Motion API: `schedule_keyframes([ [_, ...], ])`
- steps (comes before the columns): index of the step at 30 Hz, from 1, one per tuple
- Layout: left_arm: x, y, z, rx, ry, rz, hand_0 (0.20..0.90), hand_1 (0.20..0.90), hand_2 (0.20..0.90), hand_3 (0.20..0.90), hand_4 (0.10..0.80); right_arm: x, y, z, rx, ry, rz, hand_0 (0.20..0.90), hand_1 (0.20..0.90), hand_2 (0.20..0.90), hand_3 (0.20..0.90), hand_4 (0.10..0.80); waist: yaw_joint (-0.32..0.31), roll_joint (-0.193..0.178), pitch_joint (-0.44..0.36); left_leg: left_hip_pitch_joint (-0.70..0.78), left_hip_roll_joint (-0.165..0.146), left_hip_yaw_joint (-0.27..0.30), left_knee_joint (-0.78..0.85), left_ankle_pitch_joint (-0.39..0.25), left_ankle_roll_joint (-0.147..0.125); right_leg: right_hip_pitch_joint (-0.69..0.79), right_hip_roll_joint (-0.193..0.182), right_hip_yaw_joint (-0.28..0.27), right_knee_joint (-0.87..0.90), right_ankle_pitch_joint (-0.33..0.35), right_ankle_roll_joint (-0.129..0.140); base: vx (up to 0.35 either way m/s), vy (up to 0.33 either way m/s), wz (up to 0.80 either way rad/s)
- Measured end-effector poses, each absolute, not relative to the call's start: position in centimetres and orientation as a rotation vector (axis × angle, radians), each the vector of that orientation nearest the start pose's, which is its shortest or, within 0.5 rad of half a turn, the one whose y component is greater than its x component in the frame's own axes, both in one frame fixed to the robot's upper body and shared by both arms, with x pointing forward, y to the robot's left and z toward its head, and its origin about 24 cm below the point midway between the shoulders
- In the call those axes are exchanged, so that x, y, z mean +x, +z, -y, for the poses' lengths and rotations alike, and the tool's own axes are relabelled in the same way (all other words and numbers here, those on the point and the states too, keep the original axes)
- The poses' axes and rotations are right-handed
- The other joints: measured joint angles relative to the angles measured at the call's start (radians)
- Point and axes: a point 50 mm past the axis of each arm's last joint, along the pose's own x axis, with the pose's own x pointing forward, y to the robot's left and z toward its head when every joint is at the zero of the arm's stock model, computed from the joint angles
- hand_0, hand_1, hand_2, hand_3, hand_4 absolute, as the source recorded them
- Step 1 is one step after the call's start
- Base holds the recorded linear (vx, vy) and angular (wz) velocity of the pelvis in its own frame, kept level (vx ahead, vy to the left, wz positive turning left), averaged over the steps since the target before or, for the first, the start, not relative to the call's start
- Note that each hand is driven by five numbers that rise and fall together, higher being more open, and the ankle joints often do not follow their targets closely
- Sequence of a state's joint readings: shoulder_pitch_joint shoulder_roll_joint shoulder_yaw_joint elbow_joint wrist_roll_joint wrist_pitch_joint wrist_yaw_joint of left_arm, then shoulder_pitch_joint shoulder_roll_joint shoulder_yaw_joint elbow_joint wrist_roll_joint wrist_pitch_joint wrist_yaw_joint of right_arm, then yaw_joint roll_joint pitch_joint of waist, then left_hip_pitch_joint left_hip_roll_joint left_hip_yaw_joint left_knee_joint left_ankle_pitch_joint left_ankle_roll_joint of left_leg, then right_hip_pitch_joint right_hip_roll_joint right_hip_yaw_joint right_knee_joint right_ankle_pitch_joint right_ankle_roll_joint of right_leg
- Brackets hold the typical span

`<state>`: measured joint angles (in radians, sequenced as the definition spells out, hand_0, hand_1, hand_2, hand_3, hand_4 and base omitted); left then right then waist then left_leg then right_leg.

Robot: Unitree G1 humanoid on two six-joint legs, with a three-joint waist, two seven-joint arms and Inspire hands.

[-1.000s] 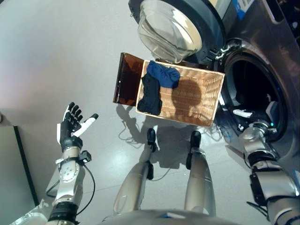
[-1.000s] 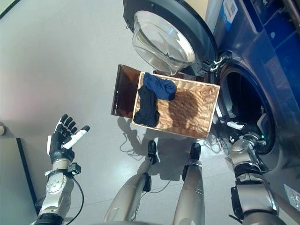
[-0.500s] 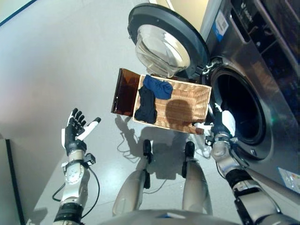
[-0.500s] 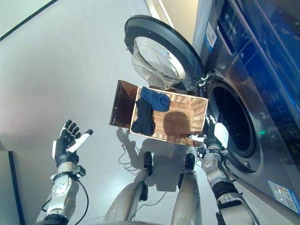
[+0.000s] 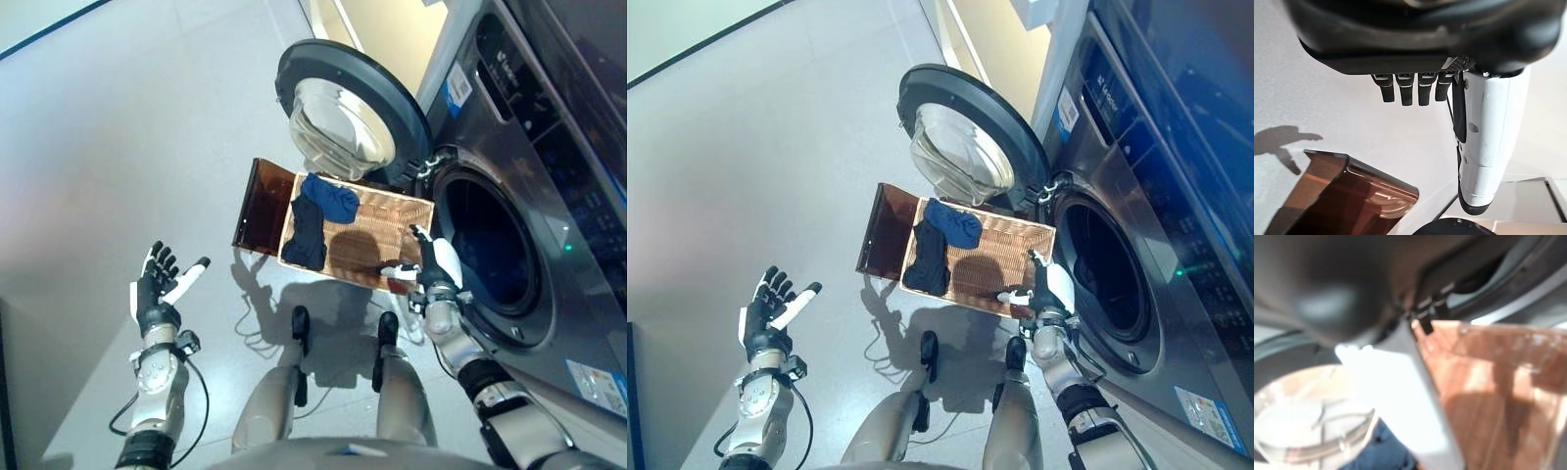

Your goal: Pick up the clothes and place them into the washing machine

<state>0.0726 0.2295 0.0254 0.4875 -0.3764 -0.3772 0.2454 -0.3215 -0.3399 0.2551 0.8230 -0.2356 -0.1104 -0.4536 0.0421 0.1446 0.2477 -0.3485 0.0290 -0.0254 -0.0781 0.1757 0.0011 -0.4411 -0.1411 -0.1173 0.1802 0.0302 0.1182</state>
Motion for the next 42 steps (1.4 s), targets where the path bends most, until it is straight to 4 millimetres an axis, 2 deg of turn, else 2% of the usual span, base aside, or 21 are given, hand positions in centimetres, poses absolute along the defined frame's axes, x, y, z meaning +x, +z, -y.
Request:
schedule_keyframes([
  [4, 20.0, -5.5, -24.2, -0.045, 0.459, -0.255, 0.900, 0.900, 0.900, 0.900, 0.800, 28.6, -3.7, 20.2, -0.705, -0.194, -0.289, 0.900, 0.900, 0.900, 0.900, 0.800, 0.000, -0.030, -0.012, 0.012, 0.006, -0.011, 0.000, -0.006, -0.006, 0.043, 0.005, -0.024, -0.052, 0.019, 0.001, 0.031, 0.047, 0.16],
  [7, 19.8, -6.5, -23.7, -0.004, 0.441, -0.316, 0.900, 0.900, 0.900, 0.900, 0.800, 28.4, -4.6, 19.3, -0.598, -0.212, -0.346, 0.900, 0.900, 0.900, 0.900, 0.800, 0.007, -0.050, -0.020, 0.013, 0.010, -0.014, 0.000, -0.008, -0.010, 0.079, 0.010, -0.041, -0.099, 0.038, 0.001, 0.040, 0.060, 0.15],
  [10, 19.9, -6.5, -23.4, 0.006, 0.430, -0.317, 0.900, 0.900, 0.900, 0.900, 0.800, 28.5, -5.0, 18.5, -0.426, -0.273, -0.394, 0.900, 0.900, 0.900, 0.900, 0.800, 0.025, -0.064, -0.024, 0.015, 0.008, -0.031, 0.000, -0.007, -0.009, 0.121, 0.013, -0.065, -0.163, 0.068, 0.000, 0.022, 0.042, 0.12],
  [16, 20.1, -6.2, -23.5, 0.016, 0.421, -0.303, 0.900, 0.900, 0.900, 0.900, 0.800, 29.5, -4.3, 17.7, -0.307, -0.297, -0.376, 0.900, 0.900, 0.900, 0.900, 0.800, 0.055, -0.079, -0.023, 0.015, 0.006, -0.041, 0.000, -0.007, -0.010, 0.176, 0.018, -0.106, -0.240, 0.097, 0.001, 0.016, 0.062, 0.15],
  [19, 20.0, -6.0, -24.0, 0.048, 0.417, -0.300, 0.900, 0.900, 0.900, 0.900, 0.800, 29.9, -4.0, 17.0, -0.249, -0.285, -0.377, 0.900, 0.900, 0.900, 0.900, 0.800, 0.059, -0.098, -0.019, 0.015, 0.007, -0.042, 0.000, -0.007, -0.010, 0.192, 0.019, -0.122, -0.254, 0.098, 0.001, 0.012, 0.058, 0.12],
  [21, 20.1, -5.9, -24.4, 0.059, 0.421, -0.296, 0.900, 0.900, 0.900, 0.900, 0.800, 30.1, -4.0, 16.2, -0.225, -0.269, -0.377, 0.900, 0.900, 0.900, 0.900, 0.800, 0.063, -0.125, -0.018, 0.014, 0.006, -0.042, 0.000, -0.006, -0.009, 0.192, 0.018, -0.126, -0.255, 0.098, 0.001, -0.006, 0.049, 0.14],
  [24, 20.3, -5.6, -24.6, 0.068, 0.417, -0.284, 0.900, 0.900, 0.900, 0.900, 0.800, 30.3, -3.8, 15.7, -0.212, -0.251, -0.372, 0.900, 0.900, 0.900, 0.900, 0.800, 0.081, -0.148, -0.012, 0.009, 0.000, -0.050, 0.000, -0.005, -0.007, 0.193, 0.016, -0.139, -0.259, 0.098, 0.002, -0.014, 0.061, 0.15],
  [29, 20.3, -5.4, -25.0, 0.079, 0.417, -0.278, 0.900, 0.900, 0.900, 0.900, 0.800, 30.9, -3.7, 15.3, -0.233, -0.239, -0.390, 0.900, 0.900, 0.900, 0.900, 0.800, 0.109, -0.154, -0.005, 0.007, -0.006, -0.068, 0.000, -0.008, -0.012, 0.202, 0.014, -0.157, -0.262, 0.094, 0.004, -0.019, 0.042, 0.15],
  [34, 20.7, -4.5, -25.5, 0.099, 0.401, -0.241, 0.900, 0.900, 0.900, 0.900, 0.800, 31.7, -3.1, 15.4, -0.340, -0.224, -0.374, 0.900, 0.900, 0.900, 0.900, 0.800, 0.116, -0.160, 0.016, -0.025, -0.008, -0.087, 0.000, -0.001, -0.017, 0.200, 0.012, -0.197, -0.262, 0.088, 0.007, 0.001, 0.027, 0.12],
  [42, 21.0, -3.8, -26.3, 0.108, 0.415, -0.217, 0.900, 0.900, 0.900, 0.900, 0.800, 32.8, -1.9, 15.1, -0.456, -0.200, -0.338, 0.900, 0.900, 0.900, 0.900, 0.800, 0.152, -0.184, 0.046, -0.042, -0.019, -0.093, 0.000, 0.003, -0.011, 0.190, 0.003, -0.204, -0.262, 0.087, 0.012, 0.011, 0.015, 0.07],
])
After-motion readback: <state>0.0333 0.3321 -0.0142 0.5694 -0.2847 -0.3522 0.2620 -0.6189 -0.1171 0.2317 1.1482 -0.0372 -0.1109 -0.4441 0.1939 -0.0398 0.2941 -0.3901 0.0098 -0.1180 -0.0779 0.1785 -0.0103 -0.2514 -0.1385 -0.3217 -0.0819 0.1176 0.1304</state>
